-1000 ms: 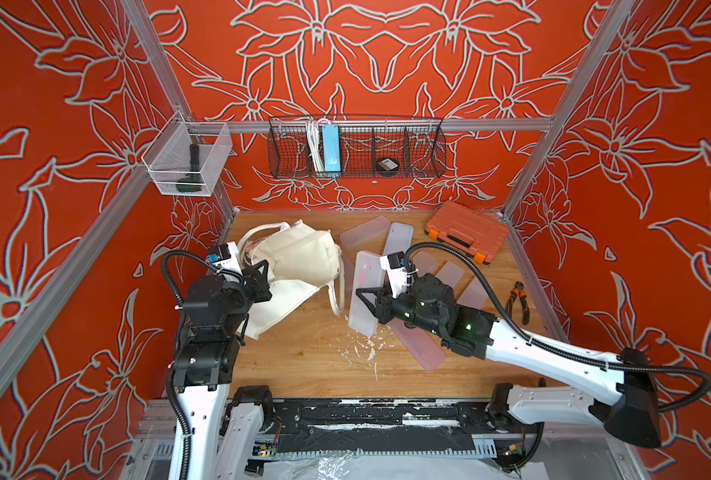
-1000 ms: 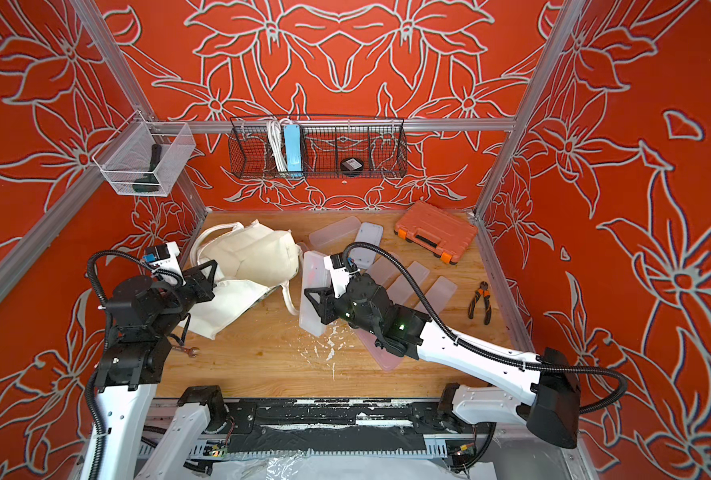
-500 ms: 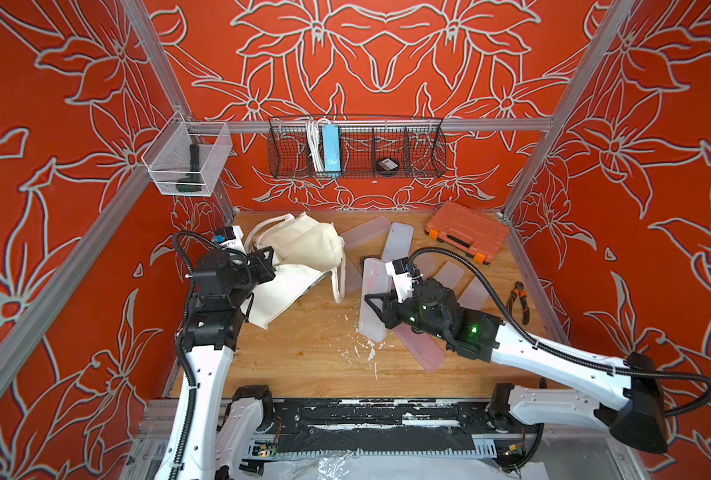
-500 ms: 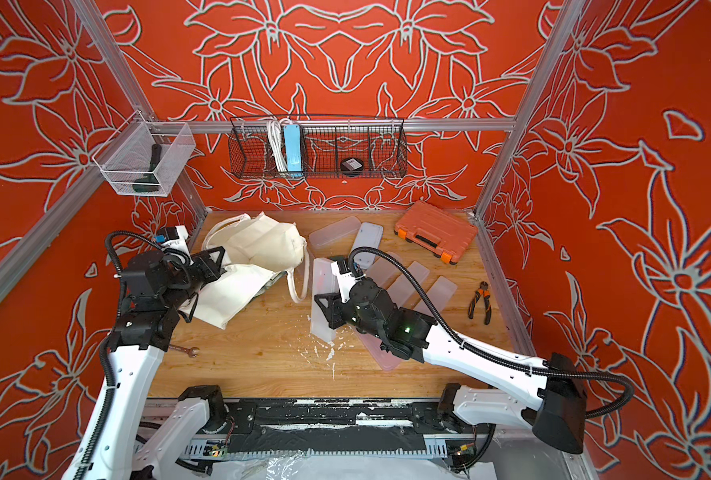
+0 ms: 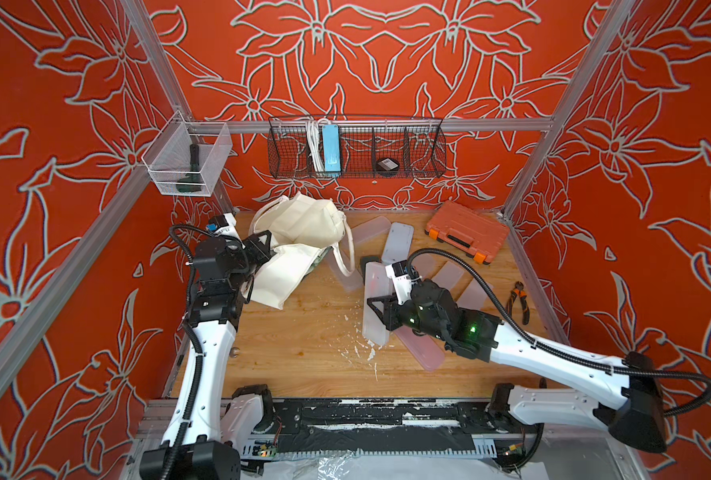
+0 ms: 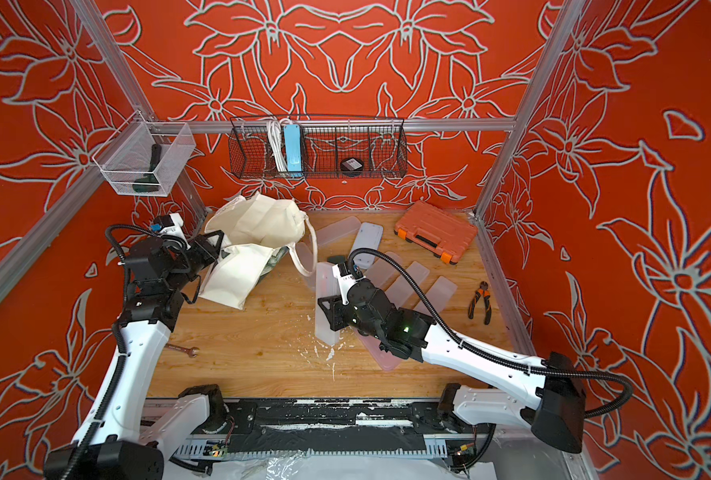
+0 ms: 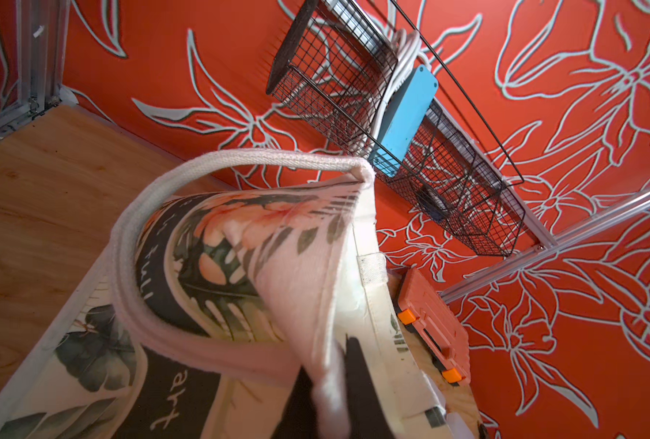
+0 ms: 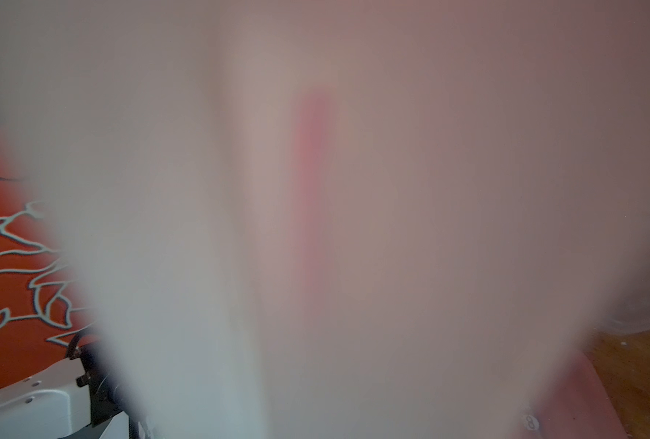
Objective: Take out the pencil case from the canvas bag
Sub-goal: Place the canvas bag at the center of the board.
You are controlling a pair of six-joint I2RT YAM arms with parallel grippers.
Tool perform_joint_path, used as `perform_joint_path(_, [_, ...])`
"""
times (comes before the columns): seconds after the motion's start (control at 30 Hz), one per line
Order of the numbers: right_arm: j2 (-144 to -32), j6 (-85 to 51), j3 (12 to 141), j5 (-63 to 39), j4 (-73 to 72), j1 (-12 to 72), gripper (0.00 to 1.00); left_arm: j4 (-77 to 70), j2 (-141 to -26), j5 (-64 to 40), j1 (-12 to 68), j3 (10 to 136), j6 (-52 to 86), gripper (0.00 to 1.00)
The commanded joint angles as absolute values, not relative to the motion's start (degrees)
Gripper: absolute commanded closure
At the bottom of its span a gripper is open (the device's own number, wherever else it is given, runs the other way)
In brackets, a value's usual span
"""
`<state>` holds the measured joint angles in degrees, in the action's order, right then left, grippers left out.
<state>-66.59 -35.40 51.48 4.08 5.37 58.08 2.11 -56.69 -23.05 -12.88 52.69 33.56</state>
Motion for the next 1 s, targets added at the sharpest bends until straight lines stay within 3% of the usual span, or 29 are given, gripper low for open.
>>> perform_joint_path(0.0, [-67.9,-36.2,54.1,5.0,6.1,57.8,0.82,-11.6,-59.7,-25.4,-14.7,51.4,39.8,1.00])
perform_joint_path(0.67, [-74.2,-36.9,59.4,6.7,8.5,57.8,0.84,-41.2,-80.3,-31.5,-21.8,47.7,57.5,1.00])
perform_joint_path(0.97, [-77.4,-37.1,60.6,6.3,8.6,57.8,0.84,-47.3,-86.9,-32.8,-23.6,46.6,55.7,1.00])
